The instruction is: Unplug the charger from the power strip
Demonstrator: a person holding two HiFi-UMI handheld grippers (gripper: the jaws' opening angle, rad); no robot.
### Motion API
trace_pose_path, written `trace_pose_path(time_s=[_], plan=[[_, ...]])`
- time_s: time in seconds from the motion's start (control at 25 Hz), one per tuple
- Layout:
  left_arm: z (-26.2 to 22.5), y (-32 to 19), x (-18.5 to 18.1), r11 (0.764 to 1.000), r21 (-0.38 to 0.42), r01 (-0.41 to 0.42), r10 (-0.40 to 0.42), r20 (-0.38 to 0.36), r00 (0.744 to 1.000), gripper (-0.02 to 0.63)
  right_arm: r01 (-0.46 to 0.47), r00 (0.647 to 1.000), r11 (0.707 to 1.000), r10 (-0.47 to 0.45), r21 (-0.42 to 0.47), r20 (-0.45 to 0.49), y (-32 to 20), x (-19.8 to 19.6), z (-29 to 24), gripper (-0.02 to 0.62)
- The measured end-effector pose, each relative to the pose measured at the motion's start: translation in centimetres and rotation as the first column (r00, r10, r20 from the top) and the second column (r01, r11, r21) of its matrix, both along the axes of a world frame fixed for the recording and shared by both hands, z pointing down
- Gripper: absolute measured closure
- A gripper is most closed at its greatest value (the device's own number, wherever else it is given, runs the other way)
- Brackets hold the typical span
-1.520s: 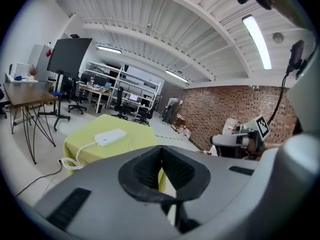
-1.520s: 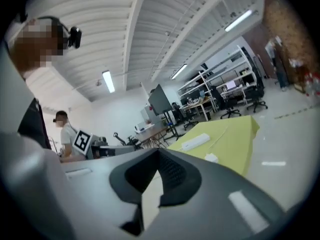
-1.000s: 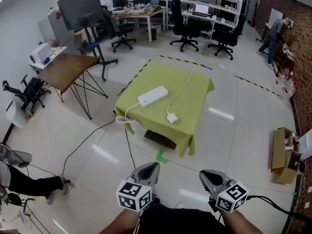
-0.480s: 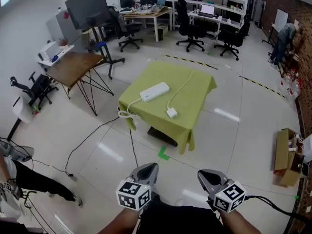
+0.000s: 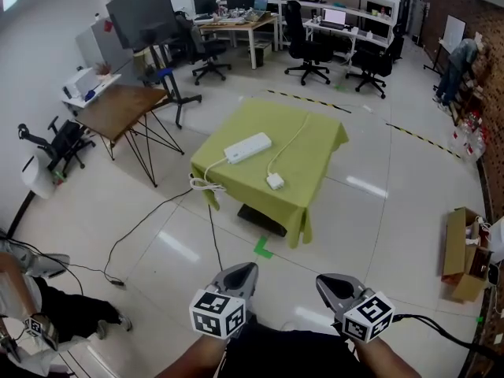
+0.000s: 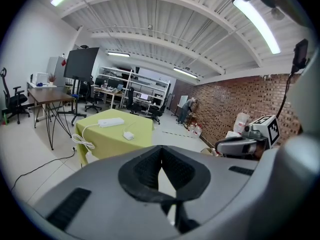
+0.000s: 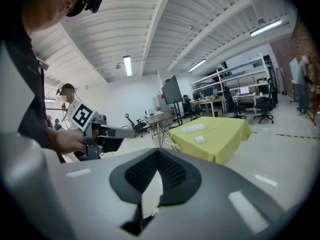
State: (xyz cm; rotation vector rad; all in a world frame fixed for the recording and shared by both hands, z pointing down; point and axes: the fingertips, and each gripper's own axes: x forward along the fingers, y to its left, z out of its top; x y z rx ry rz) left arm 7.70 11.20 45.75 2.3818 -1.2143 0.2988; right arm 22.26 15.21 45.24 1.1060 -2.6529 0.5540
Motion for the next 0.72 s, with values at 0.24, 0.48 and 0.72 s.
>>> trace_pose_path(time_s=[0.24,0.48,0.72], plan=[[-0.4,0.1,-0.1,1.000,0.004,0.002,-0.002,0.005,1.000,0.600,0.016,1.000,1.000,-0.016,0.008,-0.007,-0.2,-0.3,-0.4,0.595],[-0.3,0.2,-0.3,1.000,0.005,0.001,-0.001,0.008,1.000,0.600,0.031,0.999,0.999,-0.030,0.010,-0.013,0.0,-0.9,-0.3,0.595],[-0.7,0.2,-0.5,1.000,0.006,0.001,-0.001,0.009,1.000,0.600,0.034,0.999,0.999,-0.034,0.011,-0.013,0.0,-1.1,-0.5,0.595]])
